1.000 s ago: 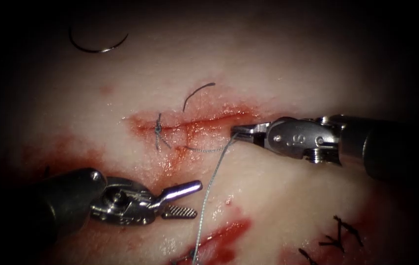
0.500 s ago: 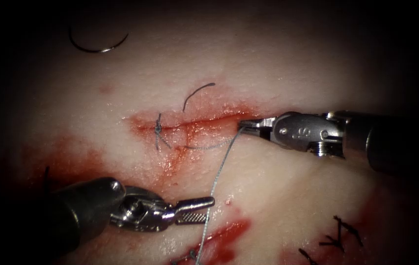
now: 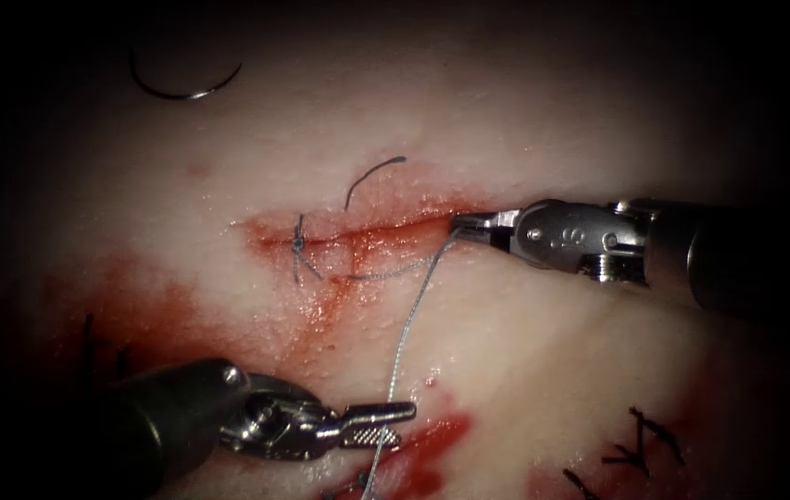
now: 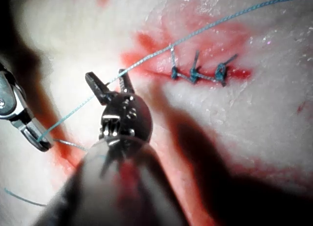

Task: Wound Closure

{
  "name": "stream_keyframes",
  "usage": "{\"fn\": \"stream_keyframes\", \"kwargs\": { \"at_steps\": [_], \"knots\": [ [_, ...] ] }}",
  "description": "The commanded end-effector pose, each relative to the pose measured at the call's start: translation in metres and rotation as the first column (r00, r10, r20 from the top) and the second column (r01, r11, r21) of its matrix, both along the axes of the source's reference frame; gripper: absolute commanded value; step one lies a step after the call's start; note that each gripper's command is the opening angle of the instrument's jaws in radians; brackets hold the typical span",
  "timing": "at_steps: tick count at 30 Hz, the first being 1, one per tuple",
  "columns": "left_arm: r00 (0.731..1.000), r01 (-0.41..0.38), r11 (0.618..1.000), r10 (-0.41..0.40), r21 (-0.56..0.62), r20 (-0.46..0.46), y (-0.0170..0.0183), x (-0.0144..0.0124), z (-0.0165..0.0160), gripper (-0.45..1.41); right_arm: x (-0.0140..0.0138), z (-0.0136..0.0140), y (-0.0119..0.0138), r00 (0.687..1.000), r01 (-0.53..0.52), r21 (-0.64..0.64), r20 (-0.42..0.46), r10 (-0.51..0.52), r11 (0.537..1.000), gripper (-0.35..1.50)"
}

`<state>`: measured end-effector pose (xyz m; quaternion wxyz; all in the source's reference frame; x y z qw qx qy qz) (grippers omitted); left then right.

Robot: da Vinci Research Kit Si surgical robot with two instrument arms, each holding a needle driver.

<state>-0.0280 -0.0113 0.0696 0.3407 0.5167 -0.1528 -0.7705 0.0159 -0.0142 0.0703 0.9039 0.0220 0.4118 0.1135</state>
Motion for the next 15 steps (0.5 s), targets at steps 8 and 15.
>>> {"fn": "stream_keyframes", "kwargs": {
  "at_steps": [8, 15],
  "knots": [
    [0.999, -0.047, 0.999, 0.047, 0.002, 0.025, -0.0007, -0.0011, -0.0007, 0.32, 0.0009, 0.0010, 0.0006, 1.000, 0.001, -0.006, -0.004, -0.001, 1.000, -0.35],
    [0.996, -0.081, 0.997, 0.081, 0.007, 0.023, -0.0007, -0.0010, -0.0008, -0.30, 0.0009, 0.0010, 0.0005, 1.000, -0.001, -0.001, -0.006, 0.001, 1.000, -0.35]
  ]
}}
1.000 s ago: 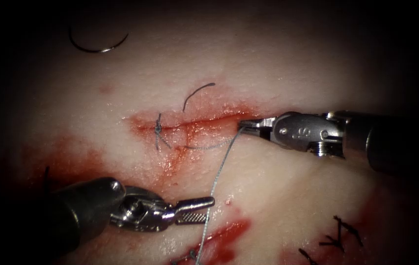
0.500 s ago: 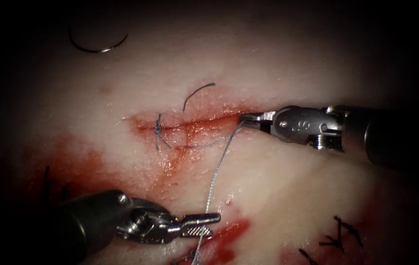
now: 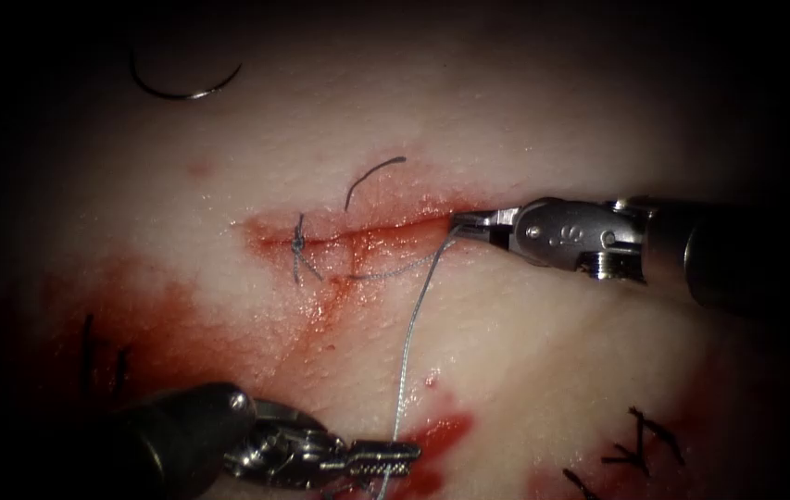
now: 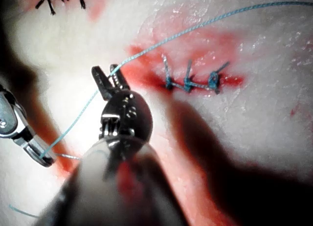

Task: Wound Closure

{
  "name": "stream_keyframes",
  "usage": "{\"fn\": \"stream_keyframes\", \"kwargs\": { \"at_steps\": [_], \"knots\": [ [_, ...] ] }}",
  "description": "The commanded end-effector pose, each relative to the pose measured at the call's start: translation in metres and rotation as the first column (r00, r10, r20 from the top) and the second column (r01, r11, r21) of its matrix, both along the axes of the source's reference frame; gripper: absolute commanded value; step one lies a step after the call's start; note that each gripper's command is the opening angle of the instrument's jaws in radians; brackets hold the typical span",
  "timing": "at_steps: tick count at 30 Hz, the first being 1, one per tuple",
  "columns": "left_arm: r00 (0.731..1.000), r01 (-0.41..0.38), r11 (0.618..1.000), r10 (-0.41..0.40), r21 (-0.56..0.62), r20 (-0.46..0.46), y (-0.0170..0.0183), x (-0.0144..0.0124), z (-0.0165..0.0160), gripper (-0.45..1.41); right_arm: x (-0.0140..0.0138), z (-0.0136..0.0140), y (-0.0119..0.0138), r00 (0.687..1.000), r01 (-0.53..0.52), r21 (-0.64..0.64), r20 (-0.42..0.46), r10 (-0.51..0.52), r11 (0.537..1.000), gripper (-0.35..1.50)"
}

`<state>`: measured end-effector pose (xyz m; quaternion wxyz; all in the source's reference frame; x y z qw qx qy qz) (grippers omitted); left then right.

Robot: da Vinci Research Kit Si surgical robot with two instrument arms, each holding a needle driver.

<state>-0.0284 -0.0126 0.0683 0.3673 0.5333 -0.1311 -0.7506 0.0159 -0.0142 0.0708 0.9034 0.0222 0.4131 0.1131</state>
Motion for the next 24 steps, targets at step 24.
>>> {"fn": "stream_keyframes", "kwargs": {
  "at_steps": [24],
  "knots": [
    [0.921, 0.374, 0.927, -0.368, 0.029, -0.129, 0.0023, 0.0089, -0.0014, -0.45, 0.0026, -0.0049, -0.0044, 0.992, 0.050, 0.088, -0.121, -0.039, 0.995, -0.35]
  ]
}}
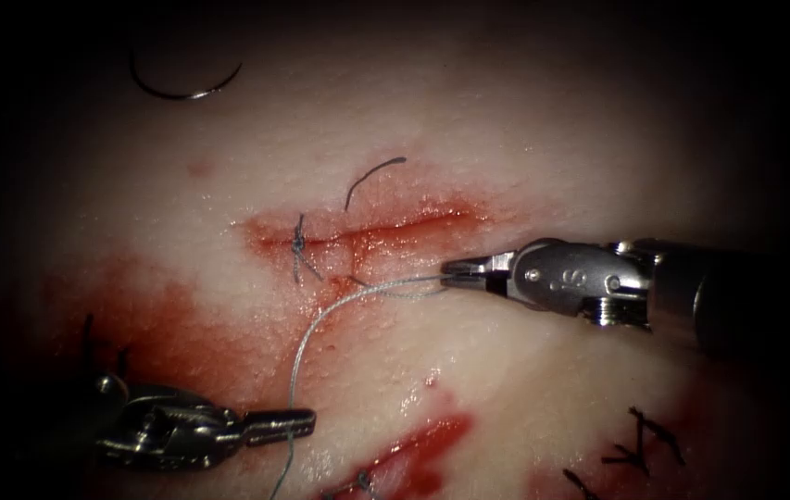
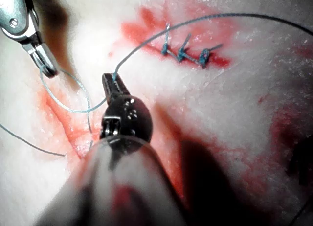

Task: Wound Closure

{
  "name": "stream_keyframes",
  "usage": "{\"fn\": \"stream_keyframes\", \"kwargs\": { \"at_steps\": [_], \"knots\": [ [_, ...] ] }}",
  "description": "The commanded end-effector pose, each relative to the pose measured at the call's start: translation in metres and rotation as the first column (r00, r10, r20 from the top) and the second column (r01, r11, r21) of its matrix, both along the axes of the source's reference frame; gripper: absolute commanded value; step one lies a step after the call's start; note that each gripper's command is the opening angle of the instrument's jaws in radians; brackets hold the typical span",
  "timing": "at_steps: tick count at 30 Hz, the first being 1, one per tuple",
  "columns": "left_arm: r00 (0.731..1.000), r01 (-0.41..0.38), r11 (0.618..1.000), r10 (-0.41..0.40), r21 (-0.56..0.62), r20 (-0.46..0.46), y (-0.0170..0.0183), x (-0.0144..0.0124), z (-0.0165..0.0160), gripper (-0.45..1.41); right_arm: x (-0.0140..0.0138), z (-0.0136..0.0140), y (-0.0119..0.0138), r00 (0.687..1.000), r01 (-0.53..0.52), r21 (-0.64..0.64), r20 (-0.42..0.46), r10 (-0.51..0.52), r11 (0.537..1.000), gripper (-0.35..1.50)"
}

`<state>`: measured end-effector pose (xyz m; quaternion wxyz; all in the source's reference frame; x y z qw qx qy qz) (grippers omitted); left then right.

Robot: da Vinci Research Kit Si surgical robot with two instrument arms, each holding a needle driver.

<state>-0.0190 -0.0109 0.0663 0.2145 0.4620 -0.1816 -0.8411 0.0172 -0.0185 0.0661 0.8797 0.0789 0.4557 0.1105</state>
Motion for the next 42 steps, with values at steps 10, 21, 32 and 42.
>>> {"fn": "stream_keyframes", "kwargs": {
  "at_steps": [10, 21, 32, 42],
  "knots": [
    [0.962, 0.272, 0.950, -0.271, -0.155, 0.031, 0.0023, 0.0055, -0.0004, -0.45, 0.0017, -0.0055, 0.0006, 0.978, -0.095, 0.057, -0.181, 0.104, 0.994, 1.47],
    [0.965, 0.258, 0.942, -0.264, -0.212, 0.002, 0.0015, 0.0081, -0.0018, -0.45, -0.0008, -0.0017, 0.0045, 0.960, -0.147, 0.064, -0.231, 0.157, 0.987, -0.35],
    [0.976, 0.215, 0.958, -0.206, -0.192, 0.066, 0.0033, 0.0077, -0.0012, -0.45, 0.0035, 0.0061, 0.0050, 0.936, -0.184, 0.070, -0.291, 0.197, 0.980, -0.35],
    [0.968, 0.212, 0.976, -0.216, 0.043, 0.128, 0.0056, 0.0058, 0.0010, -0.45, 0.0087, 0.0068, 0.0051, 0.915, -0.105, 0.086, -0.382, 0.130, 0.991, -0.35]
  ]
}}
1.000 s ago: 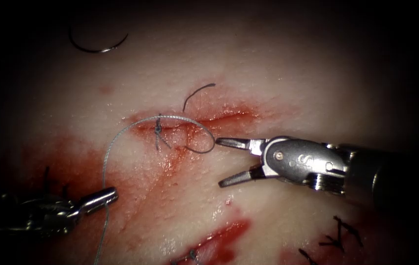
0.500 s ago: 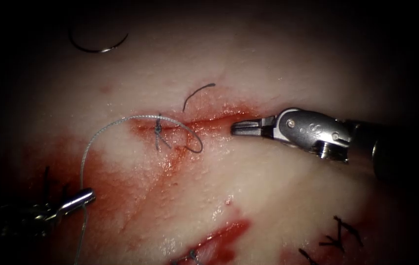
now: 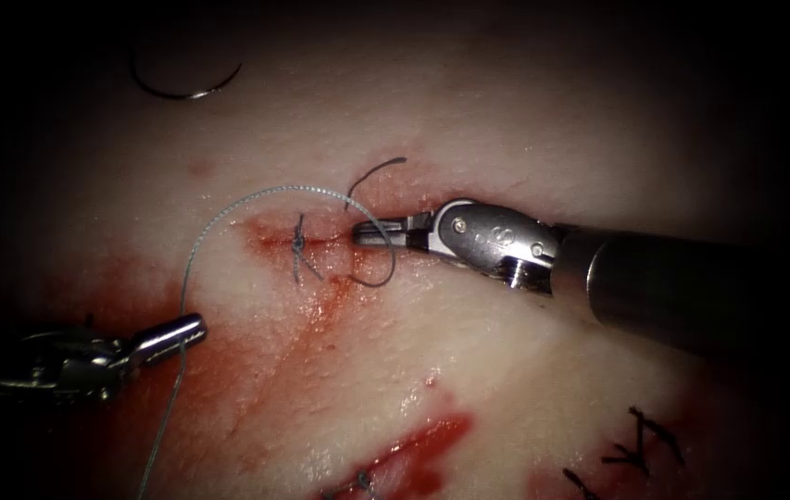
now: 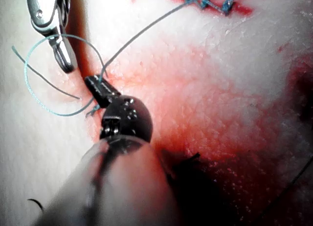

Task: Wound Closure

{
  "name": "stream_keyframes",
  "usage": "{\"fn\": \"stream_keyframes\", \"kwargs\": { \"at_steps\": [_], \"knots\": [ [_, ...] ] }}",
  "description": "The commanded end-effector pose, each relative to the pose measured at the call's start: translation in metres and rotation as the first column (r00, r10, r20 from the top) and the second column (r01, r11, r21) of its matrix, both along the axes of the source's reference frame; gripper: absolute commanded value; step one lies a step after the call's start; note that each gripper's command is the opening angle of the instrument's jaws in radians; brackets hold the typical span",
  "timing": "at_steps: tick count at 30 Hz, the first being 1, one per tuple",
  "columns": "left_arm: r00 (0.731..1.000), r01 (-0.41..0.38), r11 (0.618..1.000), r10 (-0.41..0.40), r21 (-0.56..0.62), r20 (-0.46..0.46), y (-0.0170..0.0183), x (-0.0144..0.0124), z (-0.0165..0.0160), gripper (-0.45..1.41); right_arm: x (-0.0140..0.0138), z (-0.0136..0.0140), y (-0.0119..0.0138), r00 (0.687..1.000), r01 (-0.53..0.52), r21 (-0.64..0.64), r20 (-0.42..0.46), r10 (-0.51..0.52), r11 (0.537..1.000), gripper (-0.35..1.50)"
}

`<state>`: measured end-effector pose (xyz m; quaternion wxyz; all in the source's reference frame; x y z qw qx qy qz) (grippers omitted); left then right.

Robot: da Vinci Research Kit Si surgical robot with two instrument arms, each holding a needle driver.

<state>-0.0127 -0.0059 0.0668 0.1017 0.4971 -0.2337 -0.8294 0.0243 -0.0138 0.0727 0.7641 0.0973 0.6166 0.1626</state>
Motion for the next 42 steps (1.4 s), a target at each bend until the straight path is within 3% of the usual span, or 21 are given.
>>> {"fn": "stream_keyframes", "kwargs": {
  "at_steps": [1, 7, 17, 24, 29, 31, 32, 34, 42],
  "knots": [
    [1.000, -0.004, 1.000, 0.004, 0.018, 0.009, 0.0008, -0.0007, 0.0009, -0.45, 0.0021, 0.0001, 0.0004, 1.000, 0.010, 0.005, -0.023, -0.009, 1.000, -0.35],
    [0.999, 0.007, 0.993, -0.013, 0.117, 0.052, 0.0021, -0.0022, 0.0044, -0.45, 0.0035, -0.0009, 0.0001, 0.996, 0.025, 0.026, -0.086, -0.023, 0.999, -0.35],
    [0.999, -0.042, 0.986, 0.039, 0.164, 0.022, 0.0026, -0.0066, 0.0098, -0.45, 0.0040, -0.0011, 0.0002, 0.986, 0.000, 0.069, -0.167, 0.011, 0.998, -0.35],
    [0.997, -0.072, 0.981, 0.070, 0.179, 0.015, 0.0019, -0.0088, 0.0111, -0.45, 0.0046, -0.0019, 0.0006, 0.982, -0.021, 0.074, -0.184, 0.035, 0.997, -0.33],
    [0.995, -0.095, 0.977, 0.094, 0.189, 0.014, 0.0016, -0.0097, 0.0108, -0.45, 0.0053, -0.0020, 0.0008, 0.980, -0.043, 0.093, -0.188, 0.060, 0.995, 0.19],
    [0.995, -0.104, 0.976, 0.103, 0.191, 0.018, 0.0013, -0.0100, 0.0106, -0.45, 0.0058, -0.0019, 0.0009, 0.982, -0.073, 0.094, -0.166, 0.088, 0.993, 0.62],
    [0.994, -0.111, 0.974, 0.109, 0.199, 0.021, 0.0011, -0.0101, 0.0104, -0.45, 0.0059, -0.0019, 0.0010, 0.982, -0.090, 0.093, -0.158, 0.104, 0.992, 0.96],
    [0.990, -0.139, 0.972, 0.137, 0.191, 0.023, 0.0006, -0.0104, 0.0099, -0.45, 0.0063, -0.0016, 0.0014, 0.983, -0.114, 0.093, -0.133, 0.126, 0.989, 1.25],
    [0.956, -0.292, 0.952, 0.289, 0.095, 0.045, -0.0011, -0.0108, 0.0050, -0.45, 0.0065, -0.0008, 0.0017, 0.991, -0.119, 0.089, -0.056, 0.124, 0.989, 1.33]
  ]
}}
